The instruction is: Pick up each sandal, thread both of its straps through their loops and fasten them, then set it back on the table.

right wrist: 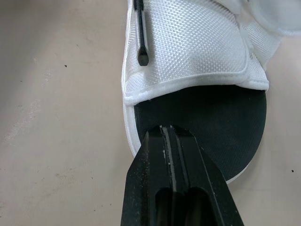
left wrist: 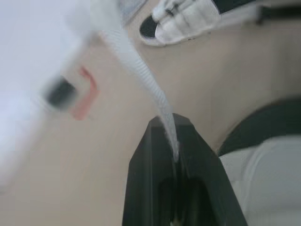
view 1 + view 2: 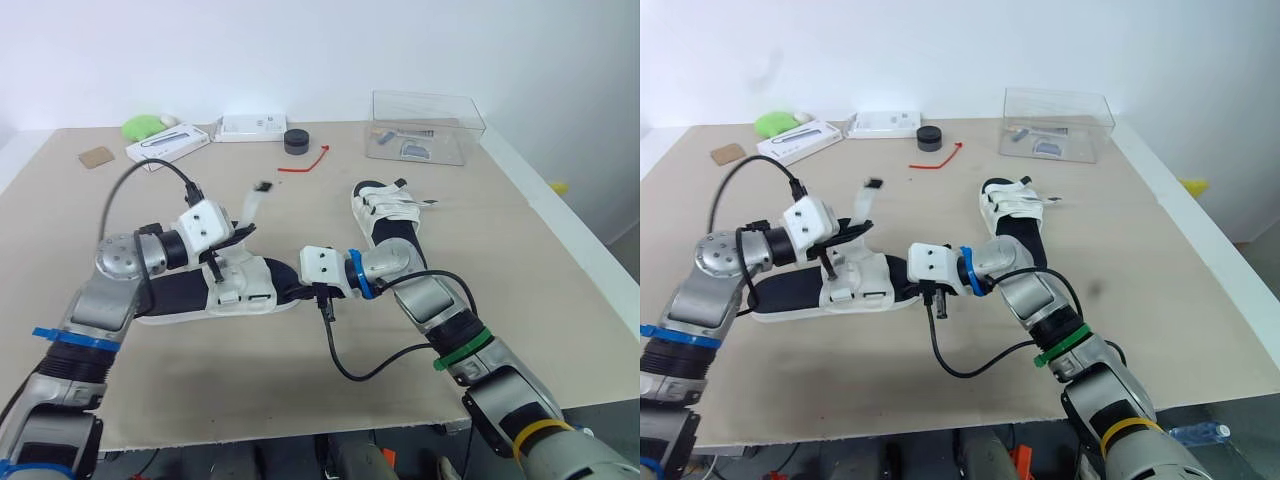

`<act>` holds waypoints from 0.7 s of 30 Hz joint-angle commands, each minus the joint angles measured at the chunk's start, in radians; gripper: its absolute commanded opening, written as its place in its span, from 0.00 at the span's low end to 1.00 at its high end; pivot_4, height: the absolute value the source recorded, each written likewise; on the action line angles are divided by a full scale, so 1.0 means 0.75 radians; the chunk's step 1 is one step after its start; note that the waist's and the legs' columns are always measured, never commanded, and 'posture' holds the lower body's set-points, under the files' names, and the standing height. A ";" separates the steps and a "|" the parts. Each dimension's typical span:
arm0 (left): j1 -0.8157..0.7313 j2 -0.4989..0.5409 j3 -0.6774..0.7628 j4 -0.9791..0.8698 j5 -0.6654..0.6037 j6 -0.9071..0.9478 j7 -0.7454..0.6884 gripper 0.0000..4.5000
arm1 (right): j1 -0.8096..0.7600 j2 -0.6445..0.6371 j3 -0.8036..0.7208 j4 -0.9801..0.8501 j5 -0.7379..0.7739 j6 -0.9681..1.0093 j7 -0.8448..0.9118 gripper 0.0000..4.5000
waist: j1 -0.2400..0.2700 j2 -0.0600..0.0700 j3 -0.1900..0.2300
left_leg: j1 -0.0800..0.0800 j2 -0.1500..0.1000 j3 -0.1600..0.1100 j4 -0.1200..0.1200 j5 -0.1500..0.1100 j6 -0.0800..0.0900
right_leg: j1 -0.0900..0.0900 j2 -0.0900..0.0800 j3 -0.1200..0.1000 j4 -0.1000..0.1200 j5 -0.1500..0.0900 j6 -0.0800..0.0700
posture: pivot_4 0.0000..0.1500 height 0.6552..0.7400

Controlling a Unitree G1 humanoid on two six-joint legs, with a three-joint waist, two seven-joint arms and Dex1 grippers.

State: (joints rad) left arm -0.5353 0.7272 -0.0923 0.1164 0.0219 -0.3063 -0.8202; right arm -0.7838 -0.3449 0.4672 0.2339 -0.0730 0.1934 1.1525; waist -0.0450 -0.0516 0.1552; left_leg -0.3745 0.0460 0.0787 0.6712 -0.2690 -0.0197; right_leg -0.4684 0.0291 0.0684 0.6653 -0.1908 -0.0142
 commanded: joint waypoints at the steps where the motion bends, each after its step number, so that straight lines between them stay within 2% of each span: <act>1: -0.043 0.068 0.012 0.086 0.207 -0.453 0.134 0.01 | 0.018 -0.006 0.027 0.001 -0.014 0.005 0.018 0.00 | -0.001 0.000 0.000 | 0.000 0.000 0.000 0.000 0.000 0.001 | 0.000 -0.001 0.001 0.000 0.000 0.000 | 1.00 0.84; 4: -0.077 0.105 0.023 0.186 0.336 -0.691 0.253 0.01 | 0.019 -0.003 0.031 0.003 -0.014 0.000 0.020 0.00 | -0.002 0.000 0.000 | 0.000 0.000 0.002 0.000 -0.001 0.003 | 0.000 -0.001 0.001 0.000 0.000 0.001 | 1.00 0.84; 10: -0.136 0.112 -0.005 0.272 0.391 -0.820 0.310 0.01 | 0.017 -0.002 0.035 0.005 -0.017 -0.005 0.023 0.00 | -0.003 0.000 0.000 | 0.000 0.001 0.005 0.000 -0.002 0.005 | 0.000 0.000 0.000 0.000 0.001 0.000 | 1.00 0.84; 14: -0.185 0.142 -0.030 0.318 0.543 -0.953 0.390 0.01 | 0.009 -0.001 0.034 0.018 -0.018 -0.011 0.026 0.00 | -0.003 0.000 0.000 | 0.000 0.002 0.007 0.000 -0.002 0.005 | 0.000 0.001 0.000 0.000 0.000 0.000 | 1.00 0.84; 21: -0.235 0.152 -0.100 0.399 0.463 -0.912 0.311 0.01 | 0.003 0.001 0.035 0.027 -0.018 -0.012 0.028 0.00 | -0.003 0.000 0.000 | 0.001 0.002 0.010 0.000 -0.002 0.005 | 0.000 0.001 -0.001 0.000 0.000 0.001 | 1.00 0.84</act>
State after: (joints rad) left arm -0.6838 0.8196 -0.1683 0.4209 0.4081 -1.0031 -0.5771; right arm -0.7853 -0.3431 0.4693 0.2402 -0.0732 0.1775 1.1558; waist -0.0474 -0.0515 0.1551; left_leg -0.3738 0.0476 0.0866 0.6713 -0.2708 -0.0157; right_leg -0.4686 0.0301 0.0674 0.6651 -0.1911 -0.0129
